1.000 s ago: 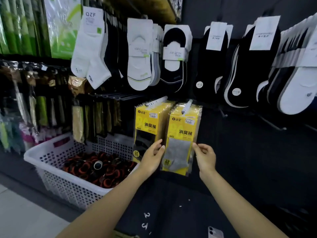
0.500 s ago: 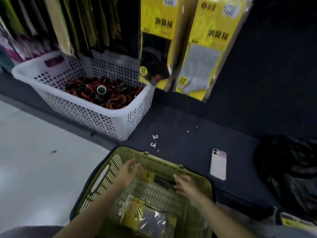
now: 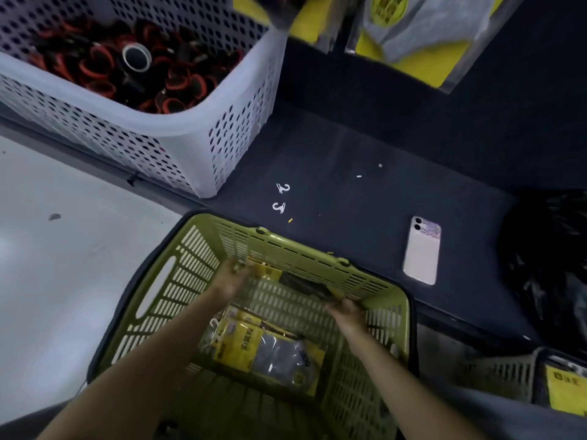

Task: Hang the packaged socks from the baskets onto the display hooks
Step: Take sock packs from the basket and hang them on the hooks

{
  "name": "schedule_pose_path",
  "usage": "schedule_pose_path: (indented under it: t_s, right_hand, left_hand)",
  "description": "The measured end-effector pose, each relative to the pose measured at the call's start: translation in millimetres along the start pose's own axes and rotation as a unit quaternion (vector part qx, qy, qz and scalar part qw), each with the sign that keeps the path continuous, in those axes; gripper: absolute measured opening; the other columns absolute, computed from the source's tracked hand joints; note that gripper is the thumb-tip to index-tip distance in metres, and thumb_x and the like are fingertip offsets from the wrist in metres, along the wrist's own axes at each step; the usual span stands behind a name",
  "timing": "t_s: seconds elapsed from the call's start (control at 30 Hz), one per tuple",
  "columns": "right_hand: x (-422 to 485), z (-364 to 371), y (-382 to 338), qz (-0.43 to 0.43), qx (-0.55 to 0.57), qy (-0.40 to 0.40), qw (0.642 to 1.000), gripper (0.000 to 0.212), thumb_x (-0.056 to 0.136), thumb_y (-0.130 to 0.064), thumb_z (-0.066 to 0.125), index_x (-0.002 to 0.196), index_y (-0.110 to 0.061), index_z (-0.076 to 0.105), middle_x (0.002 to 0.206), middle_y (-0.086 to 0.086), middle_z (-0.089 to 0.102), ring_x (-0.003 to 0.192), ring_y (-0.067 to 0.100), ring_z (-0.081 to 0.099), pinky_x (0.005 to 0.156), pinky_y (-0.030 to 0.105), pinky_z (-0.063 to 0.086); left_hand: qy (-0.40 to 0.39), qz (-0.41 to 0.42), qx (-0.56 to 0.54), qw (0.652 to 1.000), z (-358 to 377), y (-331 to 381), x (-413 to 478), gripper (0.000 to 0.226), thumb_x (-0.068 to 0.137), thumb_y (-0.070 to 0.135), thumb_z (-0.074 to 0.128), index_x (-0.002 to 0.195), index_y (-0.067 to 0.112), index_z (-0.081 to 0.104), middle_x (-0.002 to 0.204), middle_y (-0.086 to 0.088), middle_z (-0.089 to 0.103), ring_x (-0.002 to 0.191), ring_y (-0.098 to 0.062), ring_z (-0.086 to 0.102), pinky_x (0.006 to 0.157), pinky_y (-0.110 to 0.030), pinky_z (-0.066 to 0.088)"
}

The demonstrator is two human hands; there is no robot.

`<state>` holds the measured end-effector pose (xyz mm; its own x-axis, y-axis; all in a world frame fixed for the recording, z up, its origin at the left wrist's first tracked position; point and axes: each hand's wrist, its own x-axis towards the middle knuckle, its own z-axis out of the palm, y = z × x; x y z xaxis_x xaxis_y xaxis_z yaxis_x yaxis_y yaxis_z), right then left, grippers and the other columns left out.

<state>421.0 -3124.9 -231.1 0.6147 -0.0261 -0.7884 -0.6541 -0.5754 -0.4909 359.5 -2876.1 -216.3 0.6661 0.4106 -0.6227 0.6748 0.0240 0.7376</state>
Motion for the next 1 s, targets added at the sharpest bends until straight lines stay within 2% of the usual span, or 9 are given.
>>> schedule_pose_path:
  t_s: [0.13, 0.27, 0.33, 0.47, 0.57, 0.7, 0.77, 0.9, 1.0]
  right_hand:
    - [5, 5, 11, -0.08, -0.134, 0.053, 0.986, 0.042, 0.094, -0.023, 0.06, 0.129, -0.002, 0.055, 0.129, 0.014, 0.059, 0.12, 0.027, 0.055, 0.092, 0.03, 0.043]
    - [-6, 10, 7, -0.176, -0.12, 0.097, 0.972, 0.022, 0.093, -0.018, 0.06, 0.107, -0.004, 0.069, 0.103, 0.01, 0.07, 0.095, 0.022, 0.064, 0.075, 0.023, 0.044]
    - [-9, 9, 7, -0.171, -0.085, 0.074, 0.979, 0.02, 0.093, -0.018, 0.06, 0.105, -0.006, 0.069, 0.1, 0.009, 0.07, 0.09, 0.023, 0.064, 0.074, 0.028, 0.05]
    - [-3, 14, 23, -0.106, -0.106, -0.036, 0.988, 0.02, 0.093, -0.016, 0.059, 0.107, -0.005, 0.066, 0.105, 0.01, 0.066, 0.094, 0.022, 0.06, 0.077, 0.026, 0.045]
    - [-3, 25, 51, -0.06, -0.113, -0.037, 0.991, 0.021, 0.092, -0.011, 0.06, 0.106, 0.004, 0.066, 0.102, 0.016, 0.065, 0.093, 0.021, 0.057, 0.077, 0.023, 0.04]
    - [-11, 36, 85, 0.005, -0.041, 0.037, 0.998, 0.018, 0.09, -0.009, 0.063, 0.101, 0.005, 0.064, 0.089, 0.01, 0.059, 0.085, 0.019, 0.053, 0.063, 0.021, 0.039]
    - [-16, 44, 93, 0.019, -0.018, 0.04, 0.999, 0.016, 0.089, -0.007, 0.064, 0.101, 0.004, 0.063, 0.089, 0.01, 0.058, 0.083, 0.018, 0.051, 0.056, 0.019, 0.038]
    - [-26, 59, 96, 0.039, 0.024, 0.028, 0.999, 0.04, 0.079, 0.001, 0.072, 0.113, 0.003, 0.051, 0.101, 0.01, 0.053, 0.098, 0.026, 0.054, 0.078, 0.027, 0.041]
    - [-30, 56, 98, 0.089, 0.061, 0.041, 0.993, 0.063, 0.069, 0.003, 0.08, 0.12, -0.002, 0.043, 0.106, 0.009, 0.05, 0.106, 0.029, 0.055, 0.078, 0.031, 0.044]
  left_hand:
    - [-0.02, 0.007, 0.017, 1.0, 2, -3, 10, 0.013, 0.098, 0.021, 0.049, 0.098, 0.034, 0.05, 0.092, 0.014, 0.051, 0.088, -0.01, 0.052, 0.056, -0.009, 0.042]
    - [-0.027, 0.056, 0.066, 0.996, -3, -3, 9, 0.019, 0.093, 0.001, 0.054, 0.087, 0.02, 0.054, 0.082, 0.01, 0.06, 0.074, -0.001, 0.055, 0.056, -0.003, 0.042]
    - [-0.004, 0.076, 0.094, 0.993, -14, 0, 8, 0.012, 0.089, 0.005, 0.062, 0.094, 0.007, 0.052, 0.089, -0.005, 0.055, 0.081, -0.014, 0.052, 0.058, -0.007, 0.042]
    - [-0.007, 0.053, 0.175, 0.983, -38, -11, 3, 0.022, 0.08, 0.016, 0.074, 0.085, 0.011, 0.053, 0.083, -0.003, 0.054, 0.078, -0.016, 0.052, 0.069, -0.028, 0.046]
    - [-0.089, -0.019, 0.202, 0.975, -40, -48, -9, 0.025, 0.079, 0.016, 0.076, 0.067, 0.017, 0.053, 0.069, 0.004, 0.053, 0.069, -0.013, 0.054, 0.058, -0.016, 0.044]
    - [-0.066, -0.089, 0.176, 0.978, -34, -98, -21, 0.01, 0.082, 0.017, 0.072, 0.087, 0.011, 0.065, 0.08, 0.003, 0.06, 0.078, -0.014, 0.057, 0.057, -0.014, 0.041]
    - [-0.058, -0.109, 0.173, 0.977, -28, -108, -23, 0.025, 0.08, 0.013, 0.073, 0.1, 0.003, 0.061, 0.086, -0.004, 0.056, 0.084, -0.019, 0.053, 0.063, -0.018, 0.044]
    - [-0.039, -0.103, 0.163, 0.98, -18, -113, -27, 0.033, 0.077, 0.009, 0.075, 0.092, 0.02, 0.047, 0.092, -0.003, 0.053, 0.077, -0.013, 0.053, 0.064, -0.027, 0.048]
    - [-0.029, -0.135, 0.123, 0.983, -15, -113, -28, 0.043, 0.078, 0.009, 0.073, 0.112, 0.012, 0.047, 0.106, -0.012, 0.056, 0.093, -0.026, 0.059, 0.074, -0.038, 0.053]
